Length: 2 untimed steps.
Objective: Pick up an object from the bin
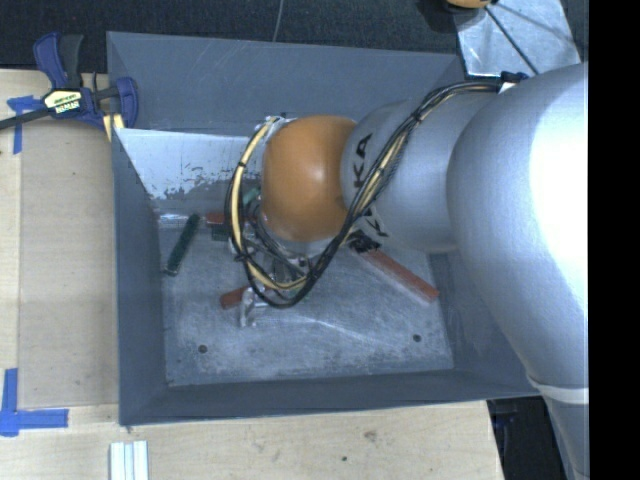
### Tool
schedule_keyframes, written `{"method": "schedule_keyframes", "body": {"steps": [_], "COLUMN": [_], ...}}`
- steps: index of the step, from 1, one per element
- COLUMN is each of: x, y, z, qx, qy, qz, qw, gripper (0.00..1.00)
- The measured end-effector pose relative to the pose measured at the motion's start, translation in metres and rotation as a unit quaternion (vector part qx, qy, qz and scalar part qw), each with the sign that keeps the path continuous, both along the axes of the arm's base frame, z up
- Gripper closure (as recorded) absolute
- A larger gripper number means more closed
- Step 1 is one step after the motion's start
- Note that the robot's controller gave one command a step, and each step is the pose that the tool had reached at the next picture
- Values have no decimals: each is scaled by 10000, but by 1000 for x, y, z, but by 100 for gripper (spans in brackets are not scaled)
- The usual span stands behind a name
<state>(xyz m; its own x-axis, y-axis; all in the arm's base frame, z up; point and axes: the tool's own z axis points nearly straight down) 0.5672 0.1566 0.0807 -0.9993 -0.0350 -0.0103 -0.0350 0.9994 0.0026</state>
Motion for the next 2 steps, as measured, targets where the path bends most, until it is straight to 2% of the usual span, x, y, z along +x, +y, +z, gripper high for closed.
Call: {"method": "schedule_keyframes", "body": {"steps": [1,2], "x": [13,13], "y": [3,3], "z": [-3,-3], "qx": [3,4], "qy": [-49,-48], "qz": [384,379], "qw": [9993,9993], "gripper": [100,100]}}
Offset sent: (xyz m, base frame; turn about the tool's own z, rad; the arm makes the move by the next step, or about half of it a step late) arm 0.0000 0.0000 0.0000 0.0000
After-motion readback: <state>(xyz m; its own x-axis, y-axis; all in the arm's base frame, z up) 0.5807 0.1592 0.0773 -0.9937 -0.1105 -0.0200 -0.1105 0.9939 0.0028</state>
